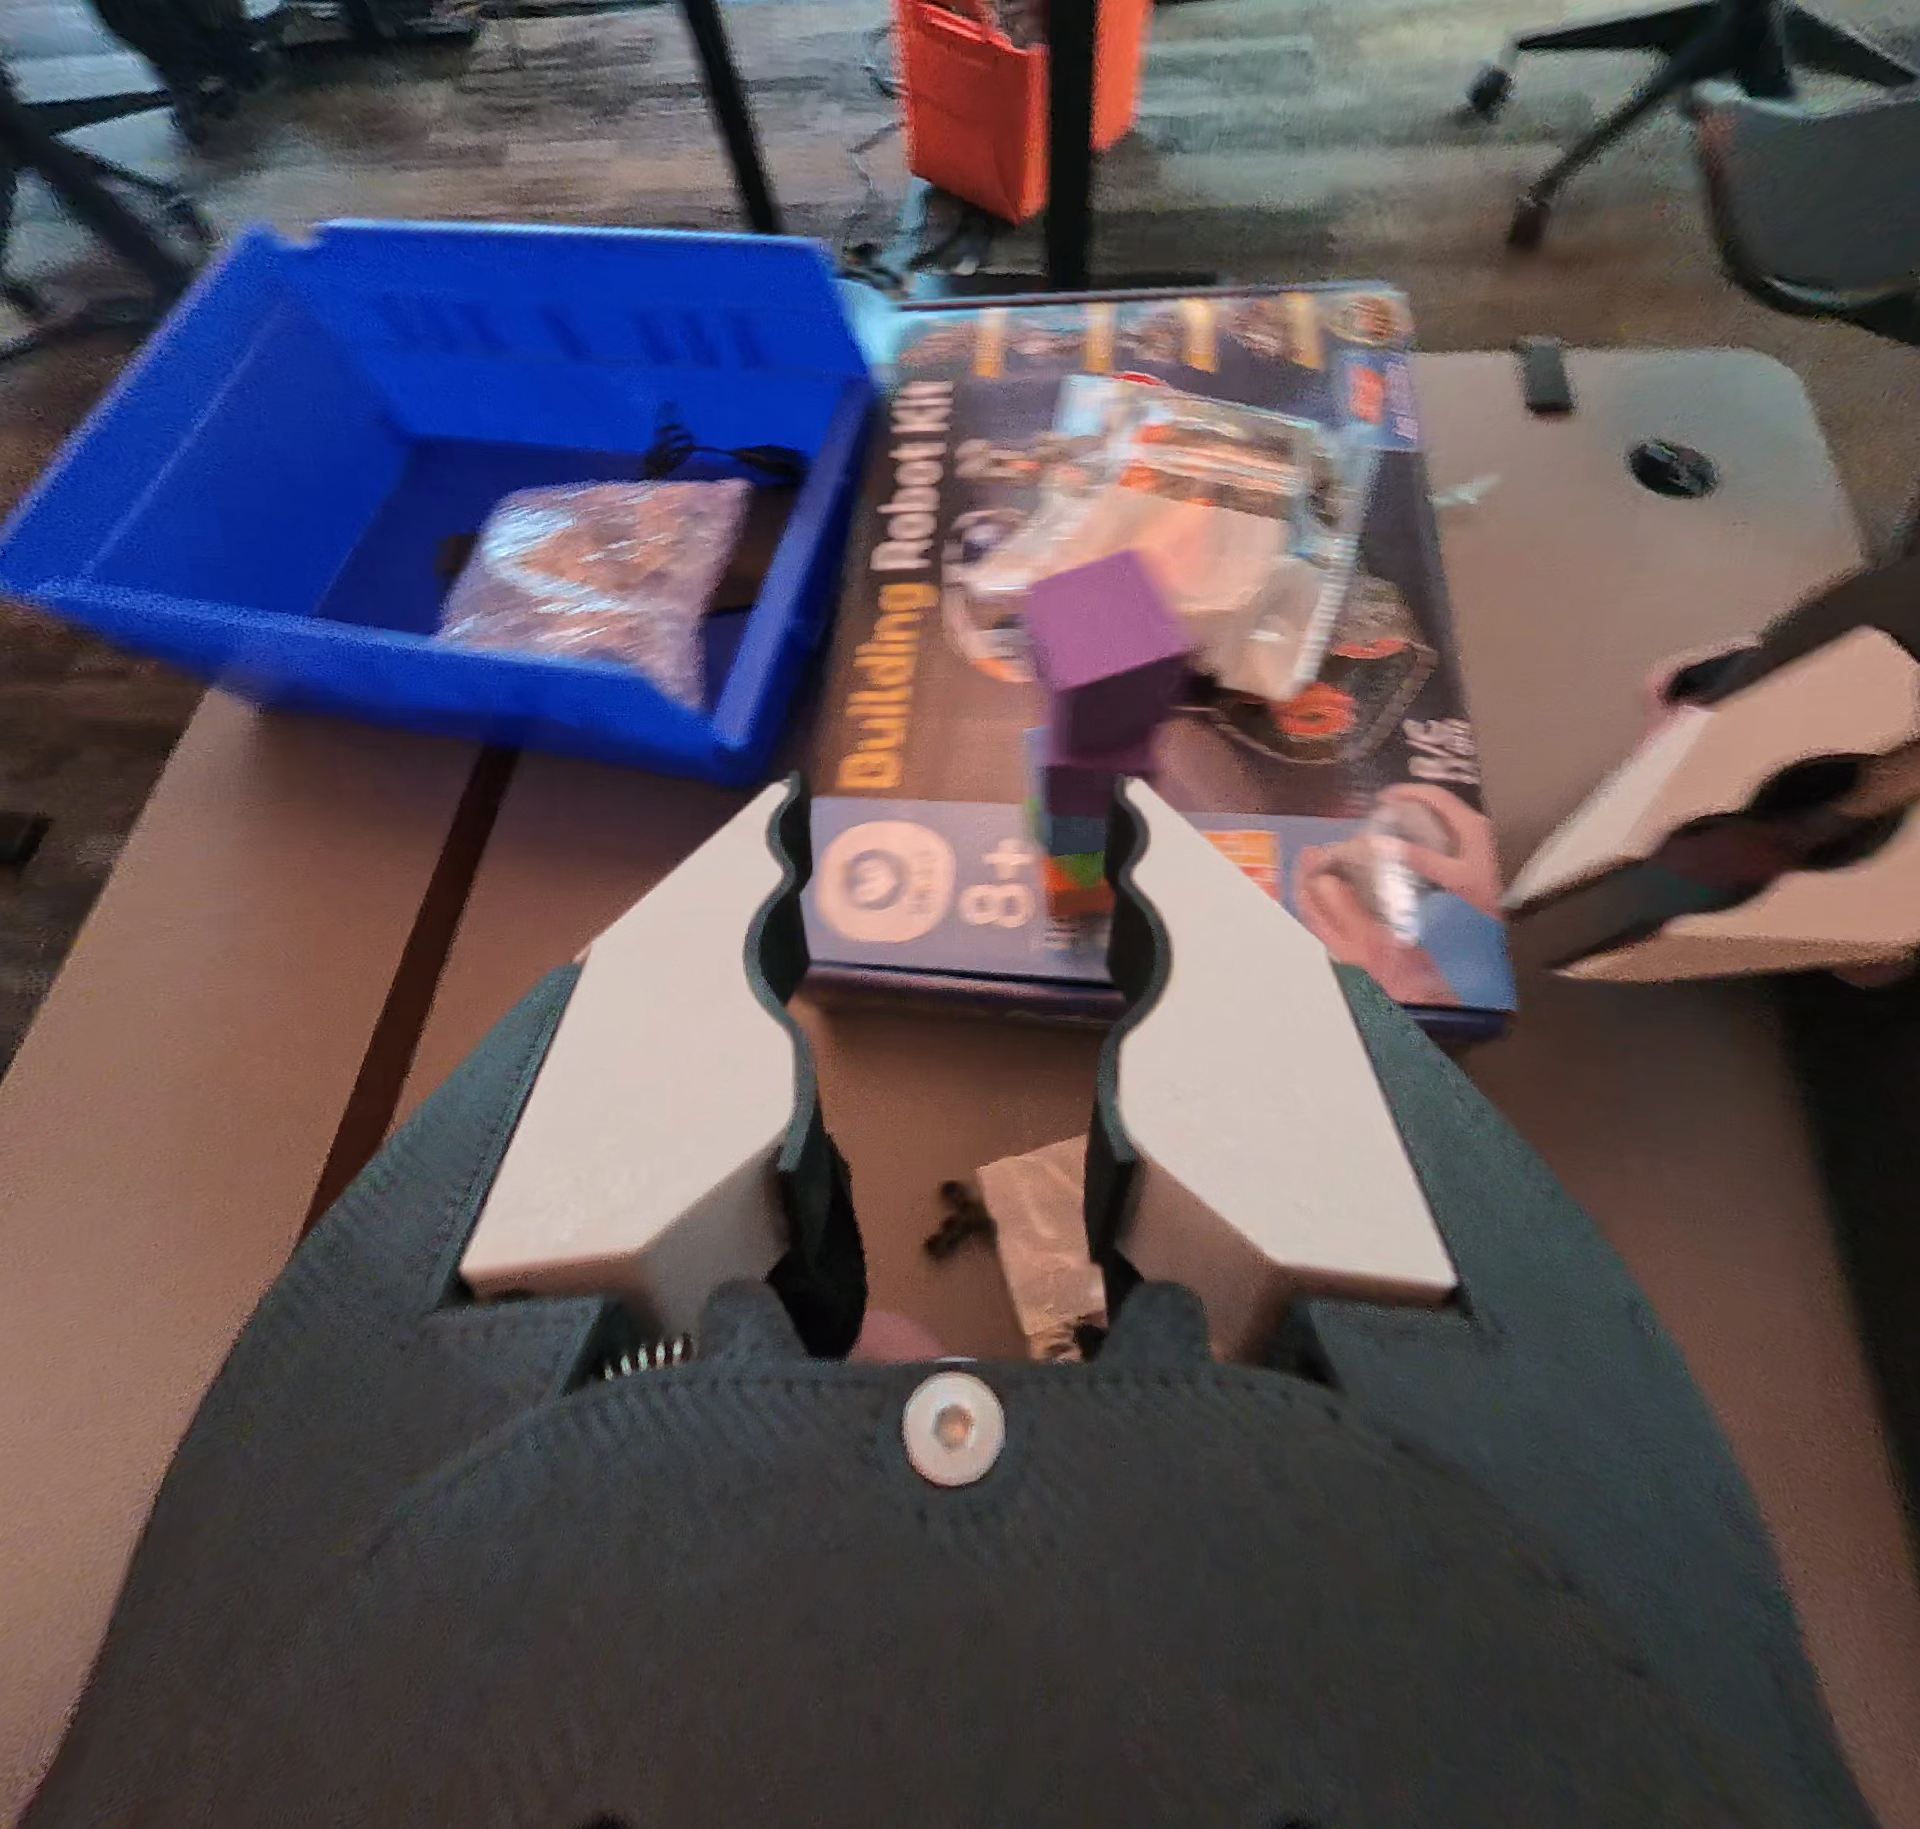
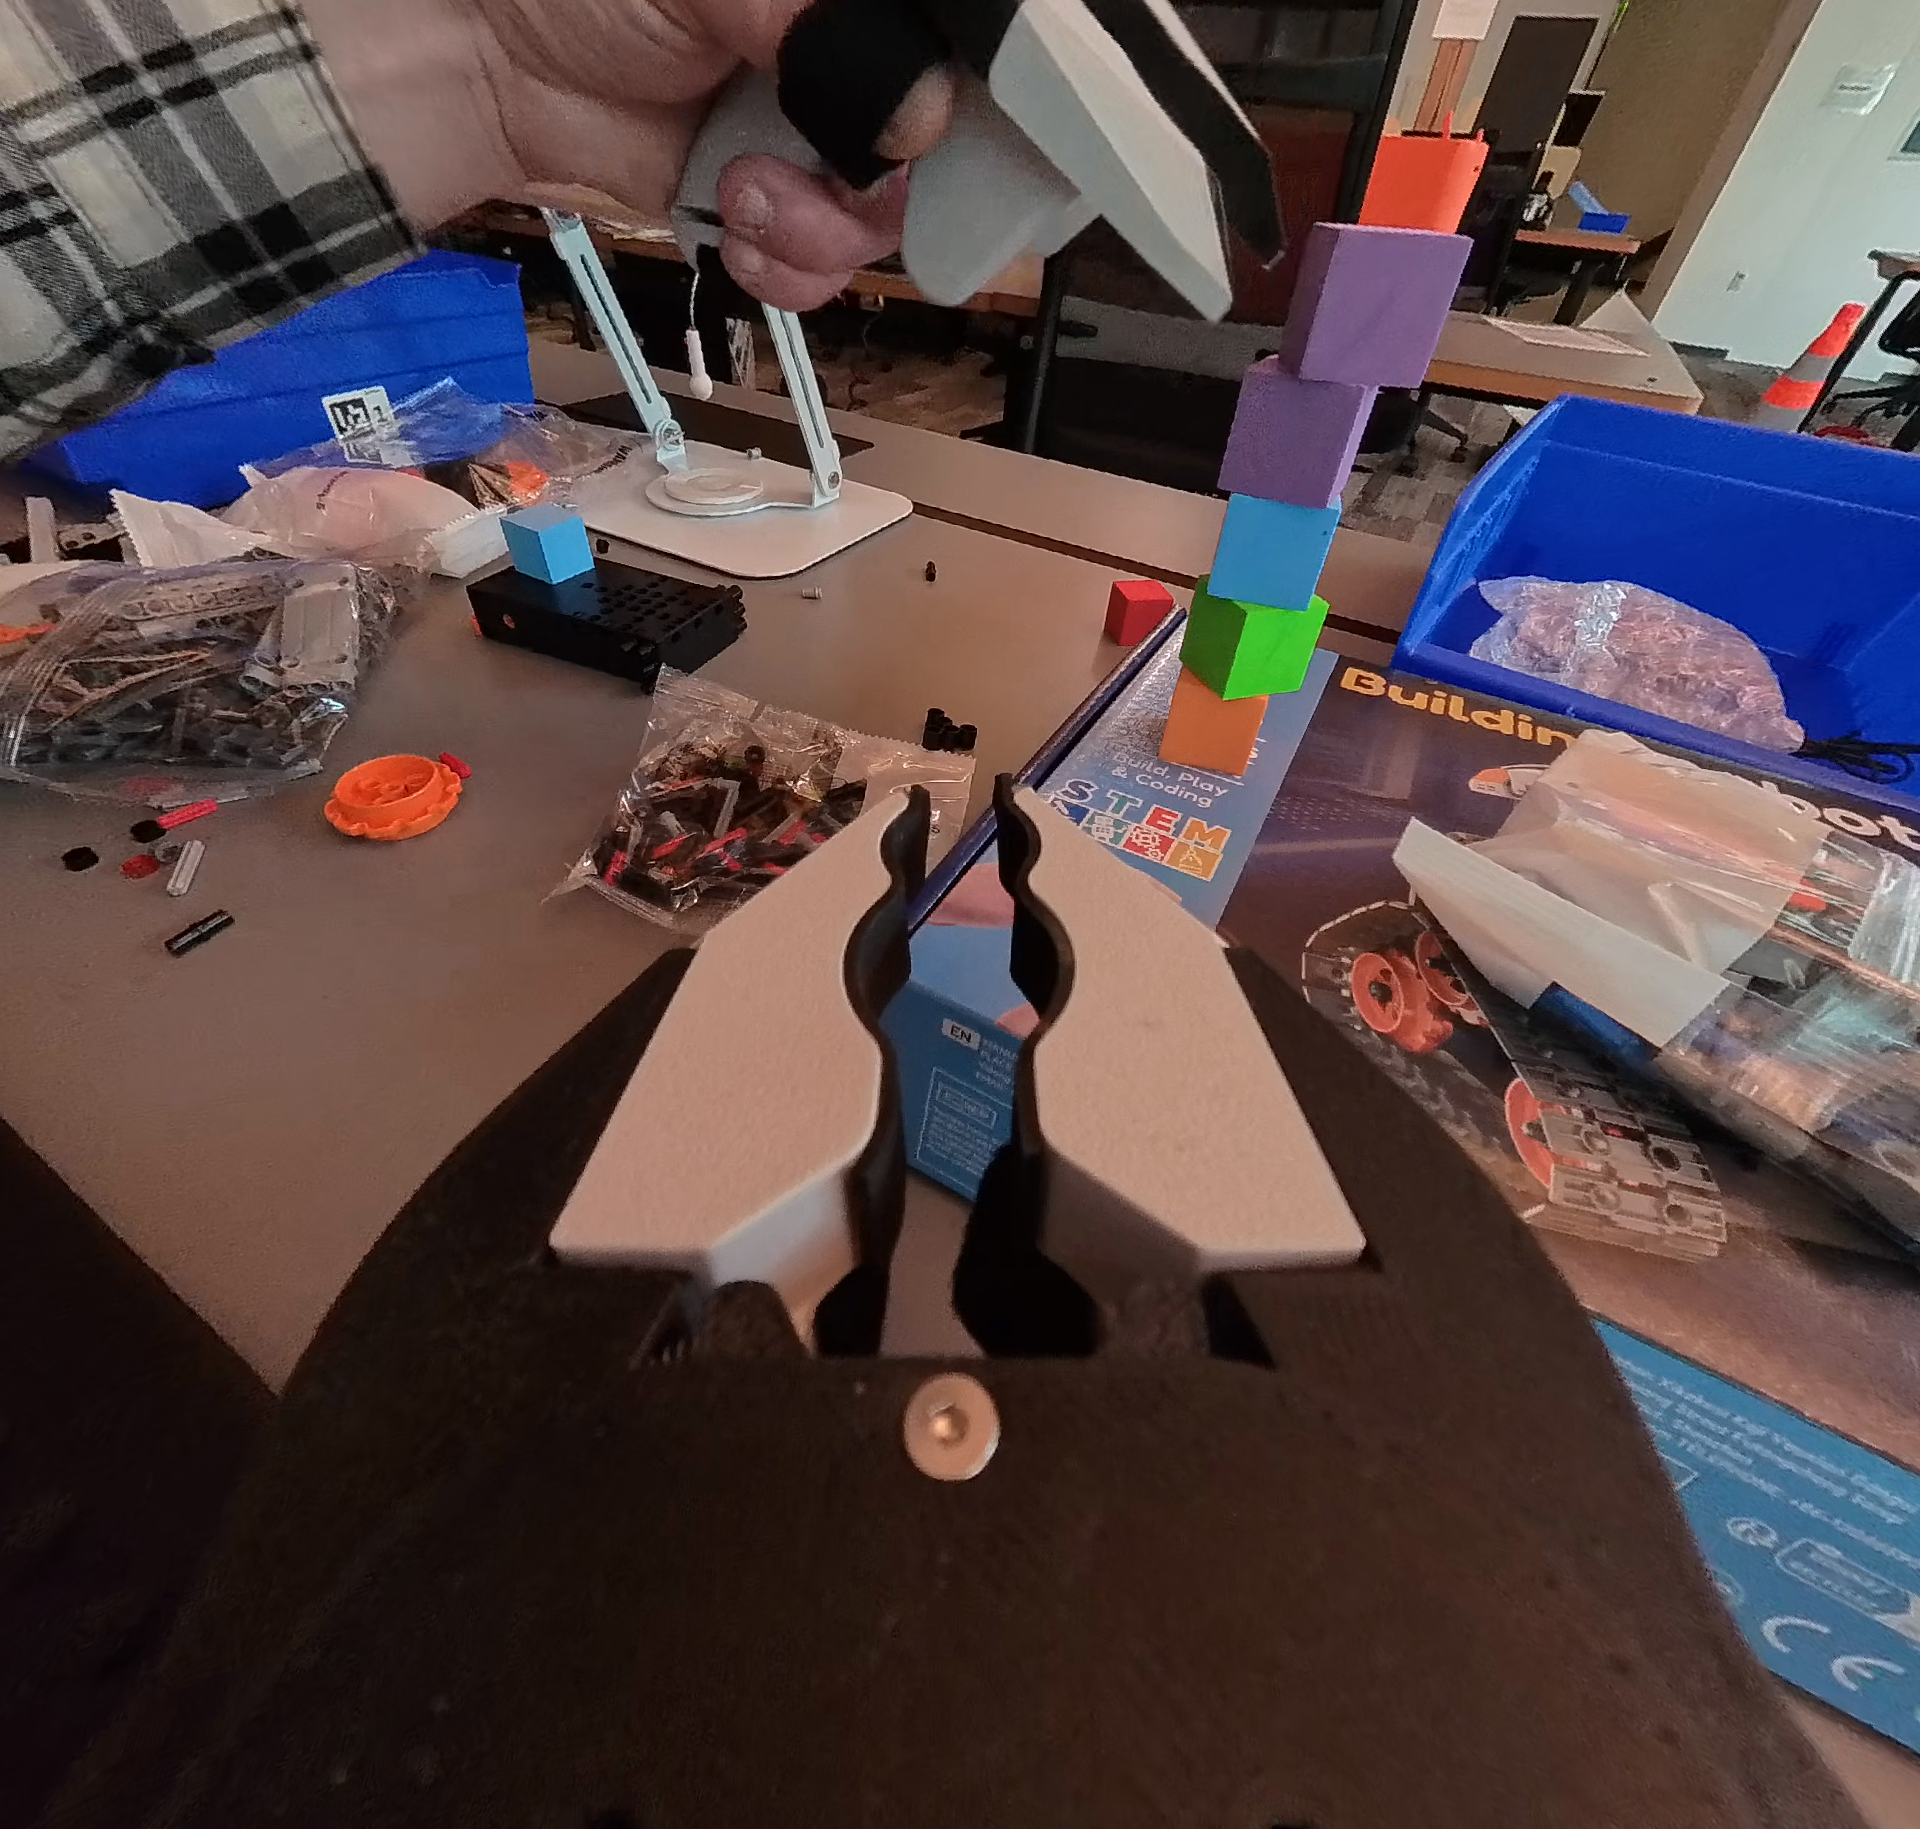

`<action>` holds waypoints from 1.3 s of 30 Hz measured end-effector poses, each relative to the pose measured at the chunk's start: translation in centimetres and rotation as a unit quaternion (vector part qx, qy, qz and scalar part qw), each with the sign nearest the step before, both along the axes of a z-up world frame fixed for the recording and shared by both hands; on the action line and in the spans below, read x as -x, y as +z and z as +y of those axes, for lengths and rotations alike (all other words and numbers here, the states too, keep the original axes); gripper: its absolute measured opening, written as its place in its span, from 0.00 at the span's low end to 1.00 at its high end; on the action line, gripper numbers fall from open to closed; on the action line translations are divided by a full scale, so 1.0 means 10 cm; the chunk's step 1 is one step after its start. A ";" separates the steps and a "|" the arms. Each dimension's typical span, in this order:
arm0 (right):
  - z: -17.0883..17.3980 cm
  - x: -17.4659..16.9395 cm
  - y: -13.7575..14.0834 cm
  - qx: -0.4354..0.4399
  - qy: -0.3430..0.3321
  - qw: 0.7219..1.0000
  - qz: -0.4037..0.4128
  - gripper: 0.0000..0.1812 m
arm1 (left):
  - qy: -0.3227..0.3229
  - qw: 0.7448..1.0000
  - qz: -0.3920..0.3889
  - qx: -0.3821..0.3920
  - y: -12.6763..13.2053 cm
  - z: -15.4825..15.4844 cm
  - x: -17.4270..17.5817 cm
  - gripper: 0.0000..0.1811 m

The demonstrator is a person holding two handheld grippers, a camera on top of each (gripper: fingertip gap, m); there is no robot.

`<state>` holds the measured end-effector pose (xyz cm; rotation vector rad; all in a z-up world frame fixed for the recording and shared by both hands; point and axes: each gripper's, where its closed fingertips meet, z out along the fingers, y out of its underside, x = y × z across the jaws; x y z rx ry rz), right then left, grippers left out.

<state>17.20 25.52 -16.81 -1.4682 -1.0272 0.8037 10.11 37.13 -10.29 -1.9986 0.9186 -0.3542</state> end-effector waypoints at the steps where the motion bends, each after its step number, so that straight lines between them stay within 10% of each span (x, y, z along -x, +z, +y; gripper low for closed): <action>1: 0.00 0.00 0.00 0.000 0.001 1.000 0.001 0.06 | 0.030 0.999 -0.009 -0.002 0.00 0.10 0.17 0.29; 9: -0.02 0.02 0.00 0.000 0.002 1.000 -0.003 0.06 | 0.219 0.966 0.115 0.080 -1.26 0.71 1.22 0.31; 16: -0.03 0.04 -0.02 0.004 0.006 1.000 -0.006 0.06 | 0.253 0.955 0.131 0.078 -1.59 0.95 1.33 0.14; 19: -0.03 0.03 -0.02 0.004 0.006 1.000 -0.005 0.06 | 0.231 0.965 0.102 0.074 -1.40 0.90 1.18 0.14; 29: -0.03 0.03 -0.01 0.001 0.008 1.000 -0.004 0.06 | 0.025 0.998 0.038 -0.033 0.47 0.14 -0.04 0.14; 39: -0.01 0.02 -0.02 -0.009 0.000 1.000 -0.012 0.06 | -0.008 0.996 0.086 0.007 0.31 0.00 -0.45 0.14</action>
